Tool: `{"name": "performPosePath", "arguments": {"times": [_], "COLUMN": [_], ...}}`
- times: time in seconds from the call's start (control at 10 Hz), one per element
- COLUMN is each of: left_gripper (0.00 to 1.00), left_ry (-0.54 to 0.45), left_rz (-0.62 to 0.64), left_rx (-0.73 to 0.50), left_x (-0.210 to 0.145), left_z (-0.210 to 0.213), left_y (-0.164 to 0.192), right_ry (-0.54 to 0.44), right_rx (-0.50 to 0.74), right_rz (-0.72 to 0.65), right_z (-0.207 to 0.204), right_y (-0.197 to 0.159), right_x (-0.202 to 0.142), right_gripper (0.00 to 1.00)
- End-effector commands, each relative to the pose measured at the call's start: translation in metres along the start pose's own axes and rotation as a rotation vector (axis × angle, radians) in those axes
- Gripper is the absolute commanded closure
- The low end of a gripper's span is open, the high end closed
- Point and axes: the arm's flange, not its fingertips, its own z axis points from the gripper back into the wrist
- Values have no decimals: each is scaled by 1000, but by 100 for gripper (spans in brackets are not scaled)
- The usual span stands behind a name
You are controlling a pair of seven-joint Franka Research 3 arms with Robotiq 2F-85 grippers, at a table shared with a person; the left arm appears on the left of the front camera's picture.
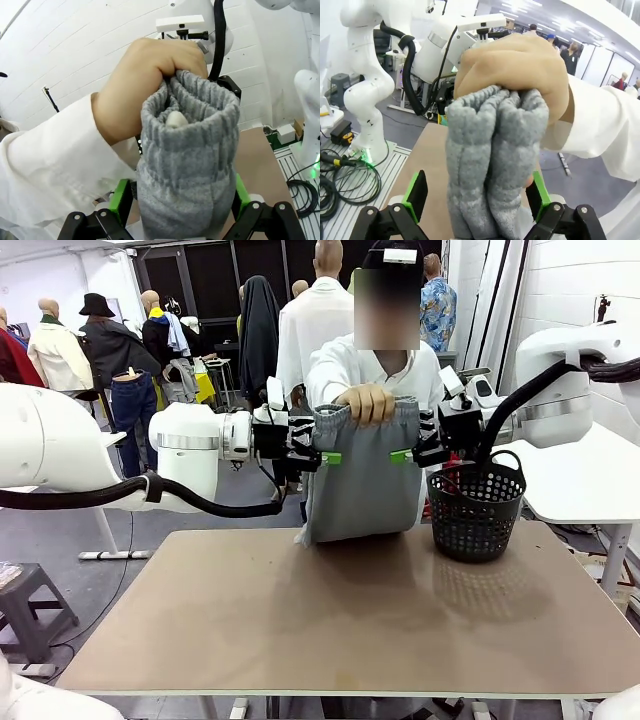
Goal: Fold the training pants.
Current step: Grab both ends of the Training pants handed by a person.
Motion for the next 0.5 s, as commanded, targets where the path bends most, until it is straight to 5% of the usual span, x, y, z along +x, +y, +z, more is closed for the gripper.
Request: {"name": "performPosePath", "arguments": {"times": [0.0, 0.4], "left_gripper": [6, 86], "left_ry": [-21, -82], "left_rz": [21, 51], "left_rx": [-8, -66], "left_x": [2, 1], "left_z": [-5, -4], "left_y": [6, 9], "right_ry": [-15, 5], "right_rx": [-3, -37], "right_rz": [-46, -98], "right_z": [-2, 2], "right_y": [-9, -14], "right_x": [4, 2], "right_gripper": [5, 83]}}
